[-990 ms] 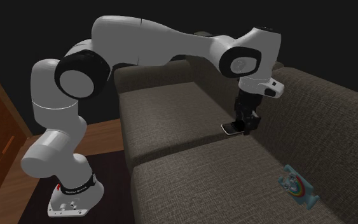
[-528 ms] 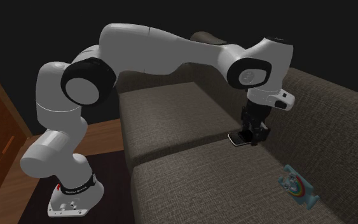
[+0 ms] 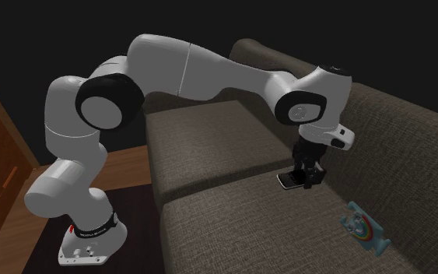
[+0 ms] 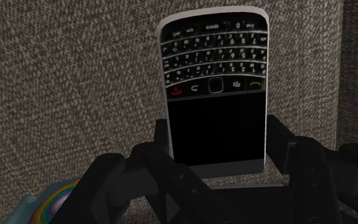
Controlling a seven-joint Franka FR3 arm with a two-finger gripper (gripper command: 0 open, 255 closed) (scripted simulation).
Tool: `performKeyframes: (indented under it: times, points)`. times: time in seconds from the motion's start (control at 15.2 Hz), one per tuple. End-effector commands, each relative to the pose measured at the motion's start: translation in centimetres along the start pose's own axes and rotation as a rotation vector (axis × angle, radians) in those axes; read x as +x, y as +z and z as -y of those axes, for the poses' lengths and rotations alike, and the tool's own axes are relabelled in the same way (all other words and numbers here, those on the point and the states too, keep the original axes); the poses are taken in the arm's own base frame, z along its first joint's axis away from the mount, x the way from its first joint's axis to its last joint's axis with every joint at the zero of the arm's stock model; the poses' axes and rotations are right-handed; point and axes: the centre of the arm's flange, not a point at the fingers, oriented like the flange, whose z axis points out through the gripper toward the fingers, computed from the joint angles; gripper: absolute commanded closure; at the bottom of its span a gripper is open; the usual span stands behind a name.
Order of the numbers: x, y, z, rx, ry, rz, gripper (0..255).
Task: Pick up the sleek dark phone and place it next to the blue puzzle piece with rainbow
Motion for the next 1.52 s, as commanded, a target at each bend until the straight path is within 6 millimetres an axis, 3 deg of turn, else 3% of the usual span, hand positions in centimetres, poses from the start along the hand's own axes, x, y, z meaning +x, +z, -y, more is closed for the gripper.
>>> performKeyframes:
  times: [0.0,1.06,1.45]
  points:
    - [0.0,1.1,0.1,0.000,0.000,-0.001,255]
    - [-0.2,9.5,0.0,0.000,0.000,-0.001,255]
    - [-0.2,9.5,0.0,0.000,0.000,-0.001,255]
